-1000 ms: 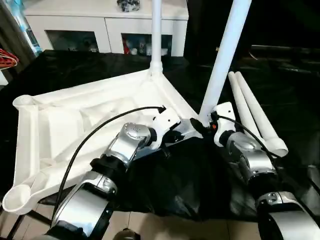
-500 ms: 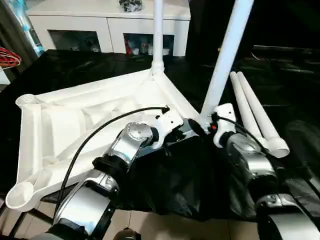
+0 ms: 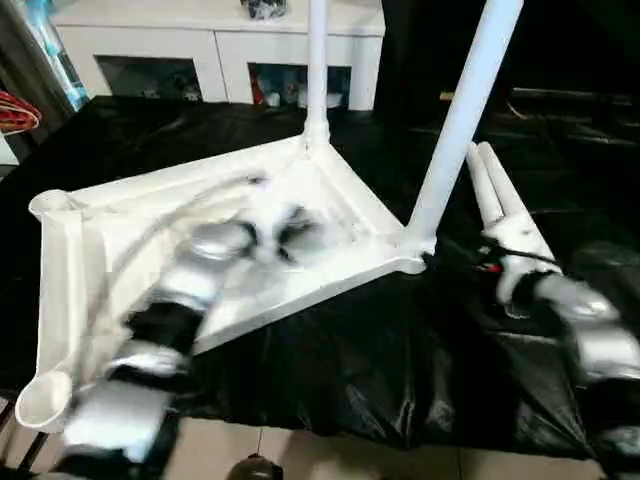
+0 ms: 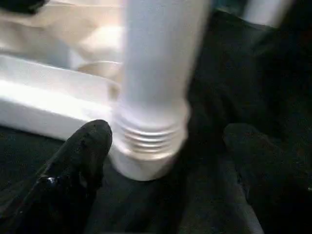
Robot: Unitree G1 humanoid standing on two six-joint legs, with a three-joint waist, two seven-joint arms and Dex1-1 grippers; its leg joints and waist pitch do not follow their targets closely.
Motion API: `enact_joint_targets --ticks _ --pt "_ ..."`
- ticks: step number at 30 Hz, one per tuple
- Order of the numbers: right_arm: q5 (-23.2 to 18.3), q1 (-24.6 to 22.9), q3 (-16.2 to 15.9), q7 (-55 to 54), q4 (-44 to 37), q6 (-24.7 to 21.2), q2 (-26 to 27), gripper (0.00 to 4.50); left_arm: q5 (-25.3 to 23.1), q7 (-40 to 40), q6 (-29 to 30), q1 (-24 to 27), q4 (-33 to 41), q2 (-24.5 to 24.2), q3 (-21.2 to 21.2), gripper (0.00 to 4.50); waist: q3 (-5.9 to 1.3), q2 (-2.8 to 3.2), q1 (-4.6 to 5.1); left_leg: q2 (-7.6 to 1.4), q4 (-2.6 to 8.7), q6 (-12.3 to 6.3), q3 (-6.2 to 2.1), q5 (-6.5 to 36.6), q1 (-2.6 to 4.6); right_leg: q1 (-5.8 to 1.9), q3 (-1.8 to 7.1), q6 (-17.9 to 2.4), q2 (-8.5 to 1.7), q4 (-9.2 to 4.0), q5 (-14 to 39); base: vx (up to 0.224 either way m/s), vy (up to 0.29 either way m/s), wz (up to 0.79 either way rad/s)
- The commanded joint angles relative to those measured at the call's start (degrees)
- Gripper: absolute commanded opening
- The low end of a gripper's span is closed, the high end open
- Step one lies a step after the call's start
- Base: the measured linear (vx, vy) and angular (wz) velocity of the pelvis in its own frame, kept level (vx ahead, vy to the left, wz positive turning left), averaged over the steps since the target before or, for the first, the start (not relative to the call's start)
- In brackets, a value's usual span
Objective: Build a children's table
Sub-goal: Rotate leg to tighten, then rotate table base
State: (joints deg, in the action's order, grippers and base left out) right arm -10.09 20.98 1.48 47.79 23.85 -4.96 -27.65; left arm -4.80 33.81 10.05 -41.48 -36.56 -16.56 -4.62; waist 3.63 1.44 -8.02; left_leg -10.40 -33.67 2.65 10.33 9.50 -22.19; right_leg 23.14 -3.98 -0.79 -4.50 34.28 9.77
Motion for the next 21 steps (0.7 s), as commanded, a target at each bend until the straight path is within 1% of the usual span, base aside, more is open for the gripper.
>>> enact_joint_targets --ticks 1,2,3,4,5,6,7,8,9,10,11,12,13,14,15,16,17,18,19,20,21 --pt "-1.1 -1.3 -1.3 3.4 -3.7 -2.4 -1.1 4.17 -1.3 -3.2 2.8 0.0 2.4 -2.4 2.7 1.49 -4.43 -0.73 0.13 -2.94 3.55 -5.15 -1.08 11.4 1.11 -3.02 2.27 -11.4 -4.01 -3.63 11.5 0.0 0.0 0.0" --pt "-1.2 -2.2 -2.1 4.6 -5.5 -3.1 -1.9 4.17 -2.3 -4.2 4.1 0.3 3.2 -4.7 3.4 1.49 -4.32 -0.62 0.27 -2.84 3.61 -4.91 -1.1 11.7 1.06 -2.86 2.23 -11.1 -4.06 -3.85 12.8 0.0 0.0 0.0" --pt "-1.3 -2.6 -2.5 5.3 -6.4 -3.6 -2.2 4.17 -2.9 -4.5 4.7 0.5 3.7 -6.1 3.7 1.49 -4.32 -0.69 0.26 -2.84 3.68 -4.57 -1.13 12.1 1.11 -2.87 2.19 -10.9 -4.0 -3.9 13.7 0.0 0.0 0.0" --pt "-1.7 -3.1 -3.1 6.2 -7.6 -4.5 -2.7 4.17 -3.5 -4.8 5.8 1.0 4.5 -8.0 4.0 1.49 -4.19 -0.52 0.31 -2.87 3.84 -3.98 -1.2 13.0 1.2 -2.66 2.28 -10.2 -3.97 -4.07 15.6 0.0 0.0 0.0" --pt "-1.9 -3.5 -3.5 6.8 -8.4 -4.8 -3.0 4.17 -4.1 -4.6 6.7 1.5 5.2 -9.7 4.1 1.49 -4.18 -0.44 0.36 -2.84 3.81 -3.7 -1.16 13.4 1.23 -2.57 2.3 -10.0 -3.97 -4.12 16.2 0.0 0.0 0.0" --pt "-2.0 -3.7 -3.9 7.1 -9.1 -5.0 -3.3 4.17 -4.4 -4.5 7.7 2.0 6.0 -11.0 4.1 1.49 -4.19 -0.36 0.34 -2.97 3.96 -3.04 -1.28 13.9 1.36 -2.47 2.32 -9.8 -4.04 -4.15 17.0 0.0 0.0 0.0" --pt "-2.1 -3.9 -4.3 7.3 -9.6 -5.6 -3.5 3.99 -4.7 -4.2 8.8 2.6 6.7 -12.4 4.2 1.52 -4.12 -0.22 0.37 -2.9 3.94 -2.88 -1.21 14.2 1.37 -2.33 2.36 -9.8 -3.95 -4.24 17.2 0.0 0.0 0.0" --pt "-1.9 -4.2 -4.7 7.4 -10.5 -6.5 -3.5 3.88 -5.4 -3.9 10.6 3.4 7.3 -14.4 4.3 1.34 -4.13 -0.17 0.33 -2.93 3.99 -2.42 -1.25 14.3 1.4 -2.29 2.4 -9.9 -3.98 -4.17 16.9 0.0 0.0 0.0" --pt "-1.8 -4.3 -4.8 7.5 -10.7 -6.8 -3.5 3.88 -5.6 -3.9 11.1 3.6 7.5 -14.9 4.3 1.34 -4.15 -0.13 0.31 -3.01 4.03 -2.14 -1.28 14.5 1.49 -2.22 2.44 -10.0 -3.98 -4.08 16.7 0.0 0.0 0.0" --pt "-1.3 -4.5 -5.4 7.0 -11.9 -9.0 -3.1 3.77 -7.0 -4.1 13.8 4.8 8.3 -17.8 4.3 1.14 -4.17 -0.16 0.35 -2.94 4.06 -1.91 -1.29 14.7 1.47 -2.23 2.48 -10.1 -3.92 -3.96 16.1 0.0 0.0 0.0" --pt "-0.9 -4.3 -5.6 6.5 -11.9 -9.4 -2.9 3.68 -7.3 -4.1 14.4 5.1 8.3 -18.4 4.2 1.14 -4.14 -0.11 0.41 -2.91 4.09 -1.89 -1.31 14.6 1.42 -2.21 2.48 -10.0 -3.88 -3.91 16.0 0.0 0.0 0.0" --pt "-0.2 -3.8 -5.7 5.1 -11.4 -10.2 -2.4 3.68 -7.6 -3.9 15.0 5.4 8.3 -19.1 3.9 1.14 -4.12 -0.27 0.41 -2.82 4.11 -1.71 -1.27 14.6 1.41 -2.17 2.48 -9.9 -3.9 -3.97 16.3 0.0 0.0 0.0" --pt "0.9 -2.9 -5.9 3.1 -10.2 -11.2 -1.6 3.43 -8.1 -3.6 15.2 5.9 7.7 -19.9 3.2 1.01 -4.1 -0.17 0.38 -2.77 4.08 -1.41 -1.23 14.6 1.53 -1.99 2.54 -10.0 -3.91 -4.11 16.8 0.0 0.0 0.0" --pt "0.9 -2.9 -5.9 3.1 -10.2 -11.2 -1.6 3.43 -8.1 -3.6 15.2 5.9 7.7 -19.9 3.2 1.01 -4.13 -0.1 0.37 -2.76 4.08 -1.22 -1.23 14.7 1.61 -1.93 2.52 -10.2 -3.93 -4.09 16.9 0.0 0.0 0.0" --pt "1.3 -2.4 -6.0 2.2 -9.6 -11.7 -1.2 3.37 -8.6 -3.2 15.4 6.2 7.6 -20.3 2.6 0.88 -4.11 -0.05 0.3 -2.78 4.09 -1.05 -1.24 15.0 1.65 -1.93 2.54 -10.2 -3.99 -4.15 17.0 0.0 0.0 0.0" --pt "1.4 -2.1 -6.0 1.7 -9.2 -12.0 -0.9 3.32 -9.0 -2.8 15.4 6.5 7.4 -20.6 2.0 0.77 -4.12 -0.02 0.14 -2.89 4.09 -0.73 -1.21 15.4 1.93 -1.67 2.63 -10.3 -3.98 -4.17 16.9 0.0 0.0 0.0" --pt "1.5 -1.8 -6.1 1.4 -8.8 -12.2 -0.7 3.18 -9.4 -2.5 15.3 6.7 7.3 -20.9 1.4 0.72 -4.08 -0.03 0.16 -2.87 4.16 -0.49 -1.26 15.8 1.8 -1.78 2.66 -10.2 -4.03 -4.13 16.8 0.0 0.0 0.0" --pt "1.8 -1.1 -6.5 1.0 -8.1 -12.3 -0.2 3.18 -9.7 -2.0 15.4 7.1 6.9 -21.0 0.7 0.72 -4.2 0.03 0.14 -2.89 4.21 -0.24 -1.34 15.7 1.71 -1.92 2.64 -10.1 -4.09 -3.98 16.2 0.0 0.0 0.0" --pt "2.3 -0.3 -7.1 0.4 -7.2 -11.9 0.4 3.07 -10.1 -1.0 15.5 7.4 6.5 -21.1 -0.3 0.69 -4.18 0.04 0.2 -2.84 4.26 -0.09 -1.39 15.5 1.52 -2.08 2.64 -10.0 -4.15 -3.9 15.7 0.0 0.0 0.0" --pt "2.9 0.6 -7.7 -0.3 -6.2 -11.8 1.2 2.95 -10.4 -0.2 15.7 7.8 6.5 -21.2 -1.3 0.44 -4.24 0.1 0.26 -2.8 4.25 -0.02 -1.41 15.5 1.55 -2.02 2.63 -10.1 -4.16 -3.86 15.6 0.0 0.0 0.0" --pt "3.3 1.3 -8.0 -0.8 -5.5 -11.8 1.8 2.95 -10.6 0.4 15.9 7.9 6.5 -21.3 -1.9 0.44 -4.2 0.08 0.38 -2.7 4.25 0.01 -1.35 15.5 1.5 -1.96 2.63 -10.1 -4.07 -3.93 15.7 0.0 0.0 0.0"
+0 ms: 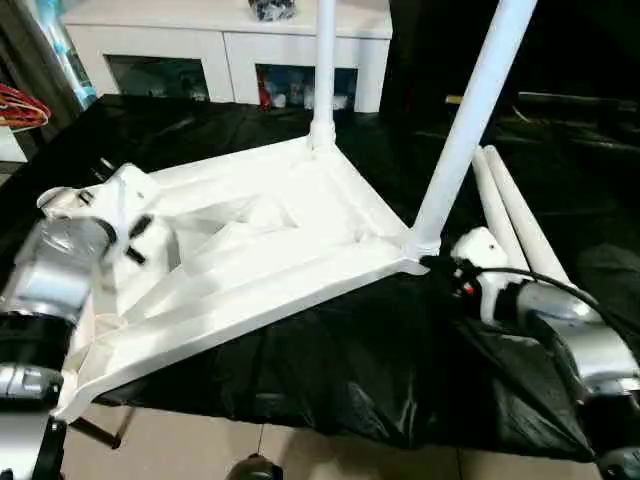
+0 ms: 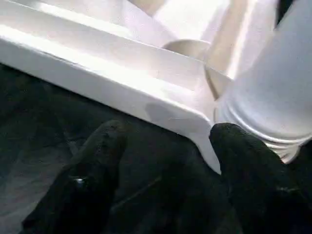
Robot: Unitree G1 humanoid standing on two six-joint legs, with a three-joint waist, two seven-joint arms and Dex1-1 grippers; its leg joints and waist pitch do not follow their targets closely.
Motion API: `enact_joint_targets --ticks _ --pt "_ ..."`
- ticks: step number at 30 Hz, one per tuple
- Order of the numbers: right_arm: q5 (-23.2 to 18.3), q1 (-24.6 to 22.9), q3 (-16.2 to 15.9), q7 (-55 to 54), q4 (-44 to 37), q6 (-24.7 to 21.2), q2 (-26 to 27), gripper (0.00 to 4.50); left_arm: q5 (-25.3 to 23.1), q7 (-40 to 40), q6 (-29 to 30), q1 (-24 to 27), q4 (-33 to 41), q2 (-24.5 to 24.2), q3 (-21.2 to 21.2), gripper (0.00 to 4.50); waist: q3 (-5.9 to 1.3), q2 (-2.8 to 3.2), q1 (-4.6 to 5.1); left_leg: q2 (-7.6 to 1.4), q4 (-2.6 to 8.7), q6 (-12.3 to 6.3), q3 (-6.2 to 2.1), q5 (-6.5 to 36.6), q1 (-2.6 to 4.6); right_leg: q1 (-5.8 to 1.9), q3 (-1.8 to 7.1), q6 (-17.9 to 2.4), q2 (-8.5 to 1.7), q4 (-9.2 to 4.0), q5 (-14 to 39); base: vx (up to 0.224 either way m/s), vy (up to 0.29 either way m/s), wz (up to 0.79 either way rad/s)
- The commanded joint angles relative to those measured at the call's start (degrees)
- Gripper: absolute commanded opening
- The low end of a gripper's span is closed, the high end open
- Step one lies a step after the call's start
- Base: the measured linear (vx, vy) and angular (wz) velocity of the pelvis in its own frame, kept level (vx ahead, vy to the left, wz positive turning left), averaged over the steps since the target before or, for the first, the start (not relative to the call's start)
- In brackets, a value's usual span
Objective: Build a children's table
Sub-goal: Rotate table base
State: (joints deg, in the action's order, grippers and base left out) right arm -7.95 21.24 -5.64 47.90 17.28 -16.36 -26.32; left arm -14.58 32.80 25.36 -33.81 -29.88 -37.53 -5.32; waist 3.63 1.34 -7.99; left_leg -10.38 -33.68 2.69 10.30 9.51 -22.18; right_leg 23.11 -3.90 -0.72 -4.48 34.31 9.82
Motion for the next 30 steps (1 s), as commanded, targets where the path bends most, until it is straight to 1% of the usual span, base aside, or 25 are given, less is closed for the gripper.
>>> enact_joint_targets --ticks 1,2,4,6,7,8,9,11,12,13,14,15,16,17,18,19,20,21,22,23,24,26,27,29,30 --pt "1.6 1.8 -1.3 -1.6 2.2 -0.3 1.2 2.89 -0.7 2.5 0.8 0.4 0.0 -0.4 -1.9 0.33 -4.34 0.21 0.39 -2.72 4.18 0.11 -1.32 15.0 1.49 -2.02 2.59 -10.5 -4.26 -3.84 14.8 0.0 0.0 0.0" --pt "2.1 2.2 -1.7 -2.0 2.9 -0.4 1.6 2.71 -0.6 3.5 1.0 0.6 0.3 -0.6 -2.4 0.27 -4.25 0.21 0.41 -2.72 4.18 0.11 -1.27 15.1 1.48 -1.98 2.62 -10.6 -4.22 -3.9 14.8 0.0 0.0 0.0" --pt "3.7 3.8 -3.2 -3.6 5.8 -1.1 3.2 2.61 -0.3 7.7 1.7 1.4 1.7 -1.3 -4.4 0.18 -4.29 0.09 0.46 -2.72 4.21 0.3 -1.35 14.5 1.37 -2.15 2.62 -11.1 -4.4 -3.71 14.5 0.0 0.0 0.0" --pt "4.9 5.0 -4.1 -4.9 8.2 -1.0 4.5 2.43 -0.1 11.1 2.0 2.1 3.1 -2.1 -5.9 0.02 -4.21 0.07 0.69 -2.8 4.31 0.61 -1.33 15.2 1.52 -2.07 2.64 -11.3 -4.33 -3.75 14.9 0.0 0.0 0.0" --pt "5.1 5.2 -4.3 -5.2 8.6 -0.9 4.7 2.33 0.0 11.6 2.0 2.2 3.3 -2.2 -6.1 0.0 -4.14 0.16 0.94 -2.76 4.35 0.83 -1.31 15.8 1.49 -2.03 2.66 -11.3 -4.26 -3.71 15.4 0.0 0.0 0.0" --pt "5.5 5.7 -4.6 -5.5 9.4 -0.6 5.1 2.25 0.3 12.6 2.0 2.4 3.7 -2.4 -6.3 0.0 -4.11 0.06 1.0 -2.71 4.35 0.89 -1.27 16.0 1.56 -2.02 2.67 -11.2 -4.25 -3.84 15.6 0.0 0.0 0.0" --pt "5.8 6.6 -5.0 -5.8 11.3 0.0 5.9 2.17 1.1 14.9 2.0 2.9 4.9 -2.8 -6.9 0.0 -4.12 0.03 1.16 -2.77 4.37 1.05 -1.34 16.6 1.66 -2.03 2.71 -11.3 -4.44 -3.85 16.1 0.0 0.0 0.0" --pt "6.1 7.5 -5.2 -5.8 12.9 1.1 6.7 1.98 2.5 17.2 2.3 3.3 6.4 -2.9 -7.2 0.0 -4.11 0.22 1.37 -2.79 4.39 1.34 -1.36 17.1 1.7 -1.95 2.68 -11.6 -4.31 -3.86 16.2 0.0 0.0 0.0" --pt "6.2 7.9 -5.3 -5.9 13.7 1.7 7.1 1.89 3.5 18.6 2.5 3.5 7.5 -2.9 -7.2 0.0 -4.13 0.1 1.43 -2.81 4.31 1.34 -1.24 17.3 1.89 -1.85 2.77 -11.8 -4.34 -3.86 15.7 0.0 0.0 0.0" --pt "6.5 8.7 -5.4 -6.3 15.4 2.8 7.8 1.79 5.0 21.3 3.4 3.9 9.7 -2.9 -7.5 0.0 -4.14 0.11 1.43 -2.79 4.38 1.2 -1.29 16.6 1.62 -2.1 2.74 -12.1 -4.32 -3.7 14.9 0.0 0.0 0.0" --pt "6.9 9.3 -5.5 -6.8 16.7 3.5 8.3 1.79 6.2 23.6 4.3 4.3 11.5 -3.0 -7.8 0.0 -4.31 0.11 1.41 -2.9 4.33 1.25 -1.32 16.1 1.64 -2.19 2.77 -12.4 -4.53 -3.48 14.0 0.0 0.0 0.0" --pt "6.9 9.3 -5.5 -6.8 16.7 3.5 8.3 1.79 6.2 23.6 4.3 4.3 11.5 -3.0 -7.8 0.0 -4.28 0.22 1.46 -2.87 4.32 1.22 -1.24 15.0 1.64 -2.08 2.72 -12.8 -4.24 -3.33 12.8 0.0 0.0 0.0" --pt "6.9 10.2 -5.2 -7.8 18.6 4.7 9.4 1.59 8.2 26.9 5.3 4.9 14.5 -2.9 -8.3 0.0 -4.23 0.11 1.47 -2.88 4.28 1.23 -1.16 14.7 1.64 -2.09 2.76 -13.2 -4.29 -3.19 12.0 0.0 0.0 0.0" --pt "6.9 10.4 -5.1 -8.0 19.0 5.0 9.6 1.59 8.6 27.4 5.6 5.0 15.1 -2.8 -8.3 0.0 -4.24 0.12 1.49 -2.83 4.31 1.2 -1.17 14.7 1.61 -2.18 2.74 -13.3 -4.24 -3.15 11.9 0.0 0.0 0.0" --pt "6.8 10.5 -5.0 -8.1 19.2 5.1 9.8 1.46 8.8 27.6 5.7 5.1 15.3 -2.8 -8.3 0.0 -4.24 0.1 1.57 -2.79 4.24 1.06 -1.09 14.6 1.59 -2.26 2.78 -13.4 -4.27 -3.19 11.7 0.0 0.0 0.0" --pt "6.5 11.3 -4.3 -9.0 20.5 5.9 10.8 1.39 10.6 29.1 6.3 5.0 16.9 -1.7 -8.4 0.0 -4.26 -0.14 1.58 -2.73 4.18 0.83 -1.01 14.0 1.54 -2.33 2.8 -13.4 -4.25 -3.11 11.2 0.0 0.0 0.0" --pt "6.4 11.8 -4.1 -9.7 21.3 6.4 11.4 1.39 11.6 30.2 6.6 4.9 17.8 -0.9 -8.7 0.0 -4.28 -0.07 1.58 -2.7 4.13 0.76 -0.98 13.8 1.53 -2.32 2.81 -13.5 -4.32 -3.06 11.2 0.0 0.0 0.0" --pt "6.4 11.9 -4.0 -9.8 21.5 6.5 11.6 1.25 11.8 30.4 6.7 4.8 18.0 -0.8 -8.8 0.0 -4.3 -0.17 1.6 -2.7 4.09 0.64 -0.99 13.4 1.5 -2.46 2.81 -13.5 -4.41 -3.12 11.5 0.0 0.0 0.0" --pt "6.6 12.5 -3.9 -10.3 22.5 7.2 12.2 1.25 12.5 31.3 7.0 4.7 18.9 0.0 -9.3 0.0 -4.28 -0.13 1.6 -2.69 4.1 0.52 -0.97 13.0 1.46 -2.45 2.79 -13.3 -4.31 -3.12 11.5 0.0 0.0 0.0" --pt "6.7 12.7 -3.9 -10.4 23.0 7.7 12.5 1.06 12.7 31.5 7.2 4.3 19.1 0.9 -9.8 0.0 -4.29 -0.15 1.71 -2.68 4.1 0.47 -0.98 12.9 1.4 -2.5 2.78 -13.4 -4.27 -3.06 11.4 0.0 0.0 0.0" --pt "6.7 12.7 -3.9 -10.4 23.0 7.8 12.5 1.06 12.7 31.5 7.2 4.3 19.1 0.9 -9.8 0.0 -4.28 -0.14 1.77 -2.7 4.08 0.41 -0.96 13.1 1.51 -2.43 2.75 -13.3 -4.24 -3.17 11.6 0.0 0.0 0.0" --pt "6.6 13.3 -3.9 -10.6 24.2 8.9 13.1 0.87 12.3 31.1 7.0 3.1 18.2 3.2 -10.9 0.0 -4.24 -0.15 1.85 -2.64 4.11 0.45 -0.98 13.7 1.5 -2.5 2.73 -13.1 -4.18 -3.25 12.5 0.0 0.0 0.0" --pt "6.6 13.4 -3.9 -10.6 24.3 9.0 13.2 0.76 12.2 31.0 6.9 3.0 18.0 3.4 -11.0 0.0 -4.25 -0.21 1.91 -2.62 4.08 0.42 -0.97 13.4 1.46 -2.56 2.75 -12.8 -4.17 -3.25 12.5 0.0 0.0 0.0" --pt "6.6 13.5 -3.8 -10.7 24.7 9.4 13.3 0.59 11.2 29.7 5.4 1.6 15.3 5.6 -11.9 0.0 -4.21 -0.26 2.02 -2.47 4.01 0.29 -0.89 13.6 1.5 -2.49 2.77 -12.5 -4.06 -3.42 13.0 0.0 0.0 0.0" --pt "6.7 13.6 -3.6 -10.9 25.1 9.9 13.4 0.42 10.7 28.7 4.7 0.8 13.8 6.7 -12.2 0.0 -4.21 -0.27 2.02 -2.52 4.02 0.32 -0.93 13.8 1.5 -2.55 2.78 -12.5 -4.15 -3.41 13.3 0.0 0.0 0.0"
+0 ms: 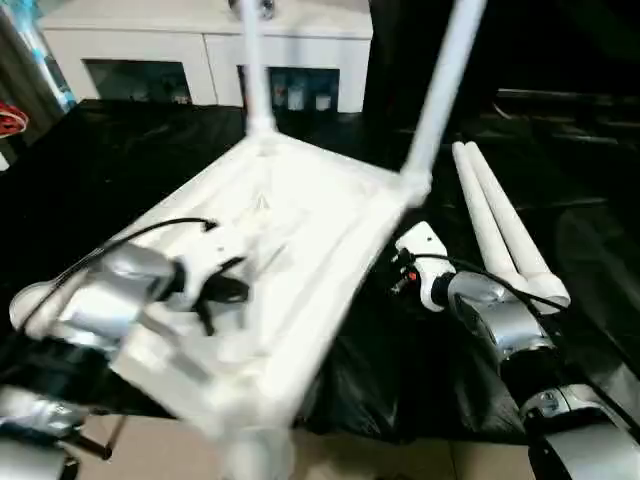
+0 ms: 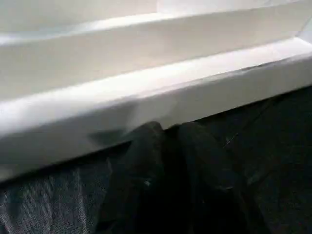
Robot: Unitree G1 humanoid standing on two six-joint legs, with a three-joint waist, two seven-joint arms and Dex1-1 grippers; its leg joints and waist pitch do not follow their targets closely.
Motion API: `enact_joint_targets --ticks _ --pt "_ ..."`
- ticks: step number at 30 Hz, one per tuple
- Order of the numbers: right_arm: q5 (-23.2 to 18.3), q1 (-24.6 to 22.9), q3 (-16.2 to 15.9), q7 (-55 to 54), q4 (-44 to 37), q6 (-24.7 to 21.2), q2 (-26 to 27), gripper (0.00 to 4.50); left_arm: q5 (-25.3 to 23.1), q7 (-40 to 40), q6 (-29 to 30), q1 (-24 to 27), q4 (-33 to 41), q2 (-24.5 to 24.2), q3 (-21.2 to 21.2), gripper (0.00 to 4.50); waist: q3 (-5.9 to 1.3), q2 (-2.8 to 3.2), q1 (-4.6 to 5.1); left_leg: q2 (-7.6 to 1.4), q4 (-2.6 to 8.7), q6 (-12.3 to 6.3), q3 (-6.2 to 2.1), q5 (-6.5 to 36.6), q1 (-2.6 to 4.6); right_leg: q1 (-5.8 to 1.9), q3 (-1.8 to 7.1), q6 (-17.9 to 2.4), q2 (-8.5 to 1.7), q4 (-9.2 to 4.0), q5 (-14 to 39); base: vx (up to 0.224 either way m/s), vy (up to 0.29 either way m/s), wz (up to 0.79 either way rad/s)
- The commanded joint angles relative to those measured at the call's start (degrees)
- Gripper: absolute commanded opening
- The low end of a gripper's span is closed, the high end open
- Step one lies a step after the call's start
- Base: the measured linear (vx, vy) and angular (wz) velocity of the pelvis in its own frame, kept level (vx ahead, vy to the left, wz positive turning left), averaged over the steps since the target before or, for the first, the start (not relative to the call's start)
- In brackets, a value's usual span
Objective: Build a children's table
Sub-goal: Rotate table base
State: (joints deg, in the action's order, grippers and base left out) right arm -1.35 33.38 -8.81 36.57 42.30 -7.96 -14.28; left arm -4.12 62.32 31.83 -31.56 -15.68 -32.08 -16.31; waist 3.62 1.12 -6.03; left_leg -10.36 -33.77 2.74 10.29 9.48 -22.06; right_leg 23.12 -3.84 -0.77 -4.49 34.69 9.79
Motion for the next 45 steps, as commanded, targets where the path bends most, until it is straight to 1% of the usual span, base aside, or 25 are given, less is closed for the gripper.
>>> enact_joint_targets --ticks 1,4,7,11,13,14,15,16,18,21,24,27,28,30,31,32,33,34,36,37,38,39,42,43,45 --pt "0.1 1.5 -0.2 0.3 0.3 1.8 1.4 0.31 0.0 -1.5 -2.3 -2.0 -1.5 2.0 -1.3 0.0 -4.19 -0.15 0.12 -2.47 4.09 0.26 -0.95 14.3 1.34 -2.59 2.69 -12.0 -4.21 -4.0 14.8 0.0 0.0 0.0" --pt "0.2 1.8 0.3 -0.3 0.8 2.7 1.3 0.06 -1.3 -5.2 -4.7 -4.1 -6.1 4.2 -1.2 0.0 -4.21 -0.23 0.18 -2.4 4.01 0.05 -0.94 14.2 1.26 -2.59 2.66 -11.5 -4.13 -4.14 15.6 0.0 0.0 0.0" --pt "-0.3 2.2 1.4 -0.7 0.3 3.3 0.4 0.02 -3.1 -12.7 -8.7 -7.6 -13.5 7.3 0.1 0.0 -4.24 -0.33 0.21 -2.26 3.92 -0.03 -0.97 14.7 1.2 -2.67 2.57 -10.7 -4.03 -4.24 16.5 0.0 0.0 0.0" --pt "-0.5 2.1 1.9 -0.5 -0.9 3.3 -0.4 0.02 -3.5 -17.3 -10.8 -9.2 -16.9 9.0 1.3 0.0 -4.35 -0.4 -0.02 -2.53 3.88 -0.31 -1.11 14.3 1.23 -2.58 2.5 -10.8 -4.26 -4.2 16.6 0.0 0.0 0.0" --pt "-0.8 1.9 2.4 -0.4 -1.7 3.2 -1.0 0.02 -3.7 -20.7 -12.3 -10.3 -19.4 10.2 2.3 0.0 -4.45 -0.54 -0.11 -2.33 3.66 -0.79 -0.94 13.4 1.19 -2.64 2.49 -10.7 -4.02 -4.2 15.4 0.0 0.0 0.0" --pt "-1.0 1.6 2.9 -0.4 -2.6 3.1 -1.5 0.02 -3.5 -22.9 -13.3 -10.8 -20.7 11.0 3.2 0.0 -4.43 -0.42 -0.19 -2.39 3.66 -0.88 -1.01 13.2 1.15 -2.65 2.49 -10.8 -4.11 -4.12 15.0 0.0 0.0 0.0" --pt "-1.1 1.5 3.0 -0.4 -3.0 2.9 -1.6 0.02 -3.5 -23.4 -13.7 -10.9 -20.9 11.2 3.4 0.0 -4.49 -0.49 -0.22 -2.39 3.7 -1.09 -1.09 12.6 0.92 -2.88 2.39 -10.8 -4.07 -3.99 14.4 0.0 0.0 0.0" --pt "-1.2 1.3 3.2 -0.3 -3.5 2.8 -1.8 0.02 -3.2 -23.3 -14.0 -11.0 -21.1 11.4 3.6 0.0 -4.58 -0.43 -0.34 -2.47 3.62 -1.34 -1.06 12.3 1.08 -2.71 2.44 -11.0 -4.11 -3.91 13.6 0.0 0.0 0.0" --pt "-1.5 0.7 3.4 0.1 -4.8 2.2 -2.2 0.02 -2.3 -22.0 -14.4 -11.0 -20.7 11.4 4.0 0.0 -4.57 -0.45 -0.4 -2.47 3.63 -1.51 -1.07 11.9 0.98 -2.79 2.39 -11.3 -4.13 -3.84 13.1 0.0 0.0 0.0" --pt "-1.3 -0.6 2.8 0.7 -6.9 0.5 -3.0 0.02 -1.2 -18.5 -14.6 -10.4 -18.7 10.2 3.7 0.0 -4.6 -0.45 -0.65 -2.5 3.57 -2.0 -1.02 10.8 0.95 -2.82 2.42 -12.2 -4.07 -3.64 10.7 0.0 0.0 0.0" --pt "0.4 -1.5 1.6 0.1 -7.4 -0.2 -3.6 0.02 -0.2 -13.5 -13.9 -9.1 -15.2 7.4 3.0 0.0 -4.61 -0.25 -0.6 -2.63 3.64 -1.61 -1.04 10.9 0.98 -2.71 2.4 -13.0 -4.11 -3.38 10.1 0.0 0.0 0.0" --pt "1.4 -1.7 1.4 -1.2 -6.2 -0.4 -3.5 0.02 0.8 -7.3 -12.8 -7.5 -10.2 2.7 2.6 0.0 -4.53 -0.01 -0.61 -2.75 3.8 -0.65 -1.14 12.6 1.21 -2.68 2.5 -12.9 -4.37 -3.44 11.8 0.0 0.0 0.0" --pt "1.7 -1.6 1.4 -1.9 -5.8 -0.6 -3.3 0.02 1.2 -5.7 -12.4 -7.0 -8.9 1.5 2.5 0.0 -4.3 -0.02 -0.25 -2.67 4.01 -0.18 -1.12 13.2 1.03 -2.6 2.46 -12.7 -4.1 -3.46 12.9 0.0 0.0 0.0" --pt "2.1 -1.4 1.3 -3.0 -5.3 -0.8 -3.1 0.02 2.0 -3.3 -11.8 -6.1 -6.5 -0.4 2.5 0.0 -4.27 0.11 -0.23 -2.71 4.01 0.48 -1.05 14.8 1.46 -2.39 2.6 -12.4 -4.18 -3.65 14.4 0.0 0.0 0.0" --pt "2.8 -0.8 1.4 -4.9 -3.9 -0.9 -2.7 0.02 3.5 0.5 -10.3 -4.7 -2.7 -3.1 2.5 0.0 -4.21 0.04 -0.23 -2.77 4.12 0.86 -1.1 15.1 1.38 -2.42 2.64 -12.3 -4.28 -3.64 15.1 0.0 0.0 0.0" --pt "3.0 -0.7 1.4 -5.3 -3.7 -1.0 -2.6 0.02 3.8 1.3 -10.0 -4.4 -2.0 -3.6 2.5 0.0 -4.27 0.07 -0.26 -2.81 4.18 1.04 -1.22 14.9 1.31 -2.48 2.65 -12.4 -4.48 -3.53 15.2 0.0 0.0 0.0" --pt "3.3 -0.4 1.4 -6.3 -3.0 -1.0 -2.3 0.02 4.6 3.2 -9.2 -3.5 0.0 -5.0 2.4 0.0 -4.07 0.16 -0.03 -2.62 4.17 1.2 -1.01 15.8 1.43 -2.16 2.62 -12.2 -4.03 -3.78 16.2 0.0 0.0 0.0" --pt "3.4 -0.3 1.5 -6.5 -2.9 -1.0 -2.3 0.02 4.8 3.9 -8.9 -3.2 0.7 -5.4 2.3 0.0 -4.17 0.28 -0.08 -2.79 4.17 1.5 -1.11 16.1 1.68 -2.12 2.69 -12.3 -4.23 -3.72 16.1 0.0 0.0 0.0" --pt "3.6 0.5 1.6 -8.2 -1.2 -0.7 -1.4 0.02 7.6 9.7 -5.7 0.0 7.5 -9.5 1.3 0.0 -4.02 0.27 0.0 -2.83 4.35 1.84 -1.11 16.6 1.54 -2.11 2.72 -12.4 -4.15 -3.59 16.4 0.0 0.0 0.0" --pt "3.6 0.7 1.6 -8.4 -0.9 -0.6 -1.2 0.02 8.0 10.4 -5.2 0.5 8.5 -10.0 1.2 0.0 -4.07 0.34 0.09 -2.91 4.39 2.07 -1.18 16.9 1.54 -2.11 2.72 -12.5 -4.17 -3.4 16.3 0.0 0.0 0.0" --pt "3.4 1.6 1.7 -9.0 0.7 0.0 -0.3 0.02 10.5 13.6 -2.1 3.1 13.9 -12.0 -0.1 0.0 -4.11 0.33 0.18 -2.86 4.35 2.17 -1.14 16.7 1.61 -2.13 2.77 -12.7 -4.21 -3.35 15.9 0.0 0.0 0.0" --pt "3.6 2.2 1.7 -9.5 1.9 0.4 0.2 0.02 11.5 14.8 -0.6 4.5 16.4 -12.6 -0.9 0.0 -3.95 0.44 0.38 -2.83 4.42 2.24 -1.05 17.0 1.55 -2.01 2.76 -12.8 -4.0 -3.34 15.9 0.0 0.0 0.0" --pt "3.9 2.9 1.7 -9.9 2.8 0.8 0.8 0.02 11.3 15.0 0.0 5.5 17.6 -12.4 -1.9 0.0 -3.88 0.53 0.42 -2.65 4.3 2.31 -0.82 18.0 1.85 -1.75 2.84 -12.9 -3.75 -3.53 16.1 0.0 0.0 0.0" --pt "3.6 3.3 1.8 -9.9 3.2 1.1 1.4 0.02 10.0 14.4 -0.3 5.9 17.1 -11.7 -3.0 0.0 -3.83 0.28 0.47 -2.6 4.4 2.4 -0.93 18.1 1.6 -2.01 2.83 -12.2 -3.82 -3.58 17.0 0.0 0.0 0.0" --pt "3.3 3.7 2.0 -9.7 3.3 1.4 2.0 0.02 8.4 13.3 -0.8 6.1 16.2 -10.8 -4.2 0.0 -3.75 0.34 0.53 -2.59 4.38 2.67 -0.99 18.9 1.75 -1.92 2.89 -11.4 -3.89 -3.83 18.8 0.0 0.0 0.0"
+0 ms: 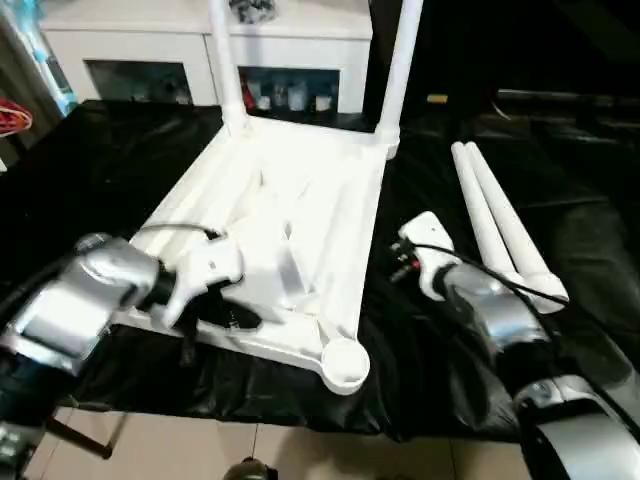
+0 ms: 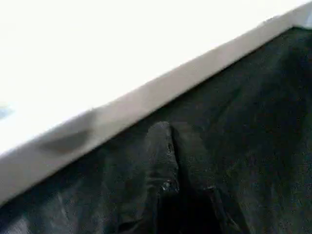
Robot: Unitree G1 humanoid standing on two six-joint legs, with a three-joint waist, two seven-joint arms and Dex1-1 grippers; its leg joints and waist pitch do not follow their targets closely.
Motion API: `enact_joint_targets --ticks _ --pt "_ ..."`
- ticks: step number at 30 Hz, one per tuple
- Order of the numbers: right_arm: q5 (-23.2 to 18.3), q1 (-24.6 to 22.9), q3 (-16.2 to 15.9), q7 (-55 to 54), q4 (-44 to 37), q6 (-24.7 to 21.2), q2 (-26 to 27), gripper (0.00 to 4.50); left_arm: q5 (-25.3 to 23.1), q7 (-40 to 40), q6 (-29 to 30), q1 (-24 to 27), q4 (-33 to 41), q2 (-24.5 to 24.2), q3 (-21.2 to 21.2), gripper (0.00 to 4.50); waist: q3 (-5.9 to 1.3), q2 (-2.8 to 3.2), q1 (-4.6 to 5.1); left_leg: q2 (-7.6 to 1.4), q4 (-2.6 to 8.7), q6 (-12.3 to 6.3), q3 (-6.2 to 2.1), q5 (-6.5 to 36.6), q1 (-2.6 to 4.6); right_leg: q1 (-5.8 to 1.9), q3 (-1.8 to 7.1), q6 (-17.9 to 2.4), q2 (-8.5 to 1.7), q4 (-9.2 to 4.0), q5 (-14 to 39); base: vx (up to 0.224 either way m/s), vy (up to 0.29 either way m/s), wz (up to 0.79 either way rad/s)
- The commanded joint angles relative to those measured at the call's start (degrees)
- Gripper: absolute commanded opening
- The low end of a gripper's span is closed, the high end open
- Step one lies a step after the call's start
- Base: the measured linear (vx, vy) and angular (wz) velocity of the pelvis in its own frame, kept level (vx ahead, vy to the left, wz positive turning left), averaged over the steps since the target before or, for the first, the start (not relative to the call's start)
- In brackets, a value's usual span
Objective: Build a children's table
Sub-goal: Rotate table base
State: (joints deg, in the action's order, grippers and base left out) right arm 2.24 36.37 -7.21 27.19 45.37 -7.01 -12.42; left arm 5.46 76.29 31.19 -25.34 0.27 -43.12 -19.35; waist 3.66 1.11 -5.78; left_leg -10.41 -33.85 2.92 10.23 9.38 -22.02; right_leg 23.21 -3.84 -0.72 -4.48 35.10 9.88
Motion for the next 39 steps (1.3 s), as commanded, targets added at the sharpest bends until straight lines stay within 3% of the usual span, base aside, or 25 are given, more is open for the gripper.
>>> enact_joint_targets --ticks 1,5,9,15,24,33,39 --pt "-0.9 1.3 0.5 0.0 0.6 1.2 1.0 0.02 -4.3 -3.5 -1.9 -0.2 -2.6 2.4 -2.7 0.0 -3.84 0.33 0.31 -2.55 4.5 2.55 -0.97 18.9 1.63 -2.12 2.91 -11.2 -3.96 -4.24 18.9 0.0 0.0 0.0" --pt "-1.5 1.9 0.4 1.2 1.2 2.4 2.4 0.02 -7.4 -8.9 -4.0 -1.0 -6.8 5.2 -4.0 0.0 -4.02 0.25 0.71 -2.48 4.56 2.55 -1.17 18.7 1.48 -2.23 2.85 -10.4 -3.89 -4.27 18.7 0.0 0.0 0.0" --pt "-1.9 2.2 0.4 1.8 1.8 3.1 3.5 0.02 -6.0 -9.8 -2.7 -1.2 -7.0 6.6 -4.5 0.0 -4.13 0.25 0.84 -2.44 4.4 1.89 -1.07 17.3 1.35 -2.34 2.84 -11.5 -3.91 -4.09 16.5 0.0 0.0 0.0" --pt "-2.7 2.8 0.2 3.6 3.2 3.9 6.4 0.02 -5.6 -12.0 -3.6 -2.1 -8.9 12.4 -3.7 0.0 -4.3 -0.02 1.21 -2.4 4.19 0.81 -0.96 15.0 1.04 -2.71 2.77 -12.6 -3.93 -3.84 13.3 0.0 0.0 0.0" --pt "-2.8 3.9 -0.6 6.3 5.0 5.7 9.0 0.02 -5.5 -16.0 -4.5 -4.4 -11.4 16.7 -3.0 0.0 -4.13 -0.07 1.97 -2.39 4.2 0.27 -1.06 16.2 1.08 -2.68 2.69 -12.1 -3.99 -4.27 16.5 0.0 0.0 0.0" --pt "-3.2 4.2 -0.7 9.7 5.6 7.1 9.5 0.02 -5.4 -18.9 -5.2 -5.5 -13.0 19.8 -2.6 0.0 -4.39 -0.11 1.97 -2.41 3.88 -1.18 -0.89 13.1 0.98 -2.86 2.63 -13.9 -3.91 -3.84 11.6 0.0 0.0 0.0" --pt "-3.5 4.2 0.2 10.5 5.4 7.6 9.2 0.02 -6.4 -21.9 -7.4 -7.1 -16.4 21.6 -1.7 0.0 -4.33 -0.09 1.92 -2.46 3.94 -1.13 -0.95 14.1 0.98 -2.91 2.61 -13.5 -3.99 -3.99 12.8 0.0 0.0 0.0"
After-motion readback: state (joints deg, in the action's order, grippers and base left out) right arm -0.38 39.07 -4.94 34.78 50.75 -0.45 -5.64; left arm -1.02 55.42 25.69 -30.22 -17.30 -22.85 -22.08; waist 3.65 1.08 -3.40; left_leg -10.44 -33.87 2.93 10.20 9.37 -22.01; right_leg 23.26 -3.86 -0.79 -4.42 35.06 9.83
